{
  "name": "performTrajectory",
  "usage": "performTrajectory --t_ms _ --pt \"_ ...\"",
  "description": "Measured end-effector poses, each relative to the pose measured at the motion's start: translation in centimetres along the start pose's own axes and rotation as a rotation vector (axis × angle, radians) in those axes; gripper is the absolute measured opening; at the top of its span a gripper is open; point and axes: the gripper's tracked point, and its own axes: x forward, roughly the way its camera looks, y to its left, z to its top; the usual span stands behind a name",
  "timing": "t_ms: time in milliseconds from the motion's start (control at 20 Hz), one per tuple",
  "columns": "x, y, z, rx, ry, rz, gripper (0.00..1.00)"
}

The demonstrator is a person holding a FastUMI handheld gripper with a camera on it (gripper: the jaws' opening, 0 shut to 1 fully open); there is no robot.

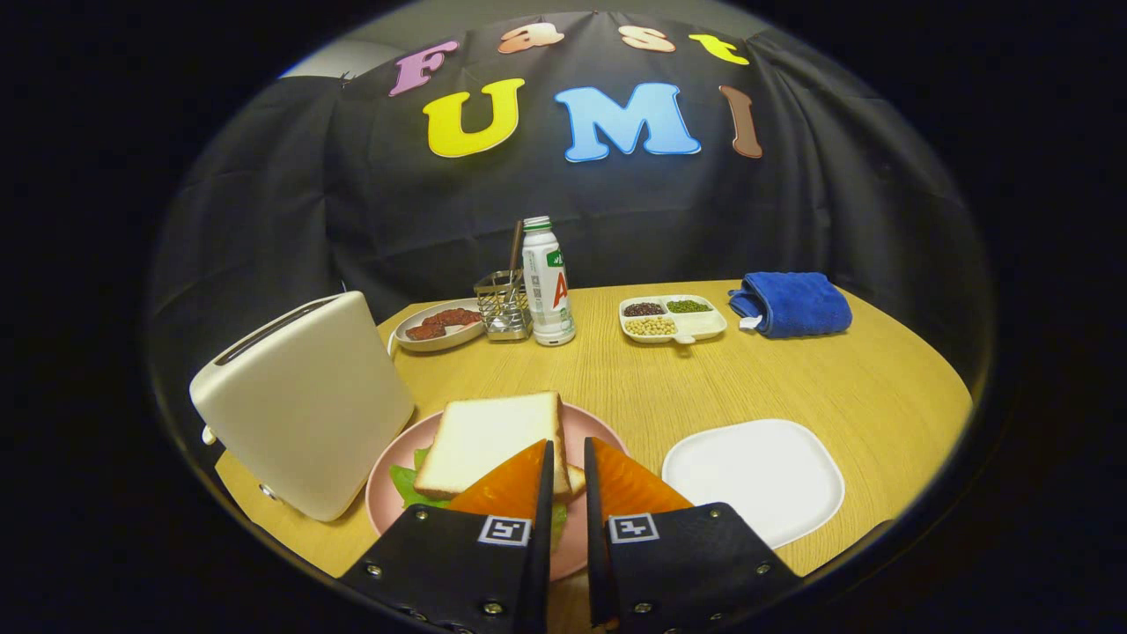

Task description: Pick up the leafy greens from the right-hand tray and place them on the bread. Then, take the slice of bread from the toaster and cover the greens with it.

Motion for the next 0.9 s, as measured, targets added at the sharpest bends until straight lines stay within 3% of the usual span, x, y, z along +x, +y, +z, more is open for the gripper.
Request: performTrajectory --t_ms 200,300,450,550,700,900 --pt "0.0 0.1 0.4 -0.008 -0.008 -0.007 0.18" --pt "-0.2 0.5 0.5 0.004 -0.006 0.006 0.27" --pt "-0.2 1.2 0.8 0.007 -0.020 0.034 0.30" --pt "-0.3 0.9 1.6 -0.004 -0.040 0.035 0.68" --pt "-0.8 0.4 3.7 0.002 -0.079 0.041 0.76" --pt "-1.7 -1.2 7.3 -0.012 -0.144 0.029 0.76"
